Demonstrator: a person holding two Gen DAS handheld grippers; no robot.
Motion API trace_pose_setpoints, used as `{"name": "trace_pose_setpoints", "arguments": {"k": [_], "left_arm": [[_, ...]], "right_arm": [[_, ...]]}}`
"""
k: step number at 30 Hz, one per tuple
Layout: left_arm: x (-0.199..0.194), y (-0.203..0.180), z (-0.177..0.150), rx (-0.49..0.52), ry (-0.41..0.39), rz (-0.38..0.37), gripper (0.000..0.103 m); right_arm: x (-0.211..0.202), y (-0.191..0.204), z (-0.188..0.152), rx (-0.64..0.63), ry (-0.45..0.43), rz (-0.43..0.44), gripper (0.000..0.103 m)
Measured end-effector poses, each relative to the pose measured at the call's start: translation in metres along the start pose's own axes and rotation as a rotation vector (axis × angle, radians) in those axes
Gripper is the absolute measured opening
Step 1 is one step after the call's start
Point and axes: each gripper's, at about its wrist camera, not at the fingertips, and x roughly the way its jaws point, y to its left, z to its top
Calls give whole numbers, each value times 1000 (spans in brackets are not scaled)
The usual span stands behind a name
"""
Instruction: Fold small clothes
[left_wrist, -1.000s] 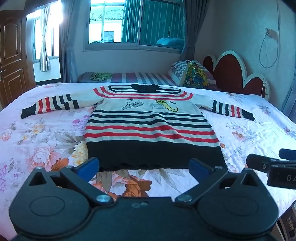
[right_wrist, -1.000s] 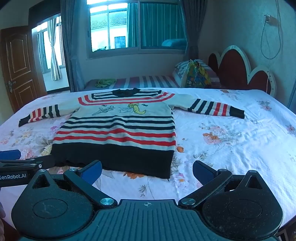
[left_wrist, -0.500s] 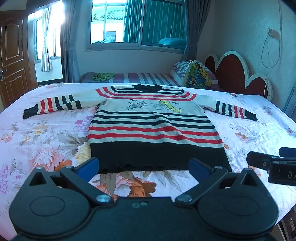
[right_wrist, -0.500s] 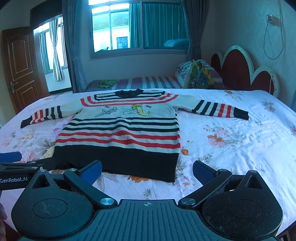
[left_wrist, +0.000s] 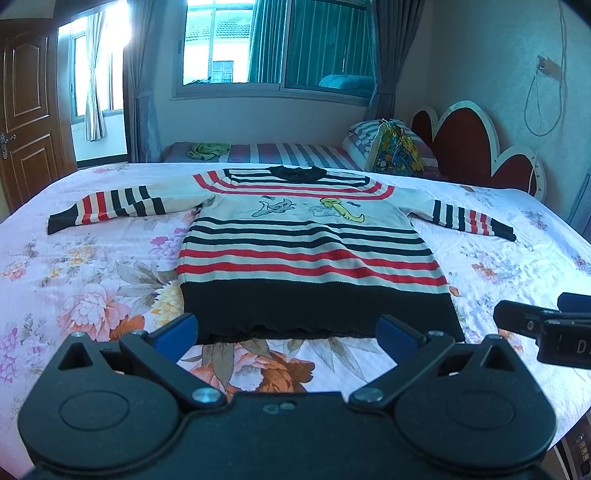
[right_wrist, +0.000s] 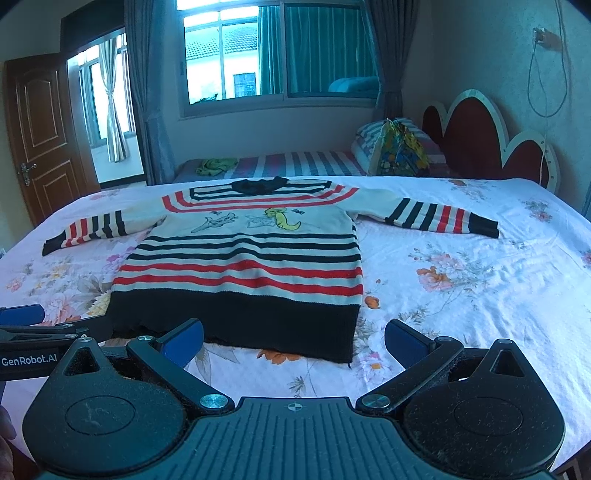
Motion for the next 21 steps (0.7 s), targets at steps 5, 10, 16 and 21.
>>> {"name": "trace_pose_setpoints", "arguments": {"k": [5, 10, 16, 21], "left_arm": [[0, -1, 0, 1, 1, -1, 102], [2, -4, 1, 7, 10, 0, 102], [2, -3, 2, 5, 5, 0, 102], [2, -3, 2, 4, 5, 0, 102]], "right_arm": [[0, -1, 0, 1, 1, 0, 103], [0, -1, 0, 1, 1, 2, 103], [-1, -1, 0, 1, 0, 1, 103], [-1, -1, 0, 1, 0, 1, 103]]}}
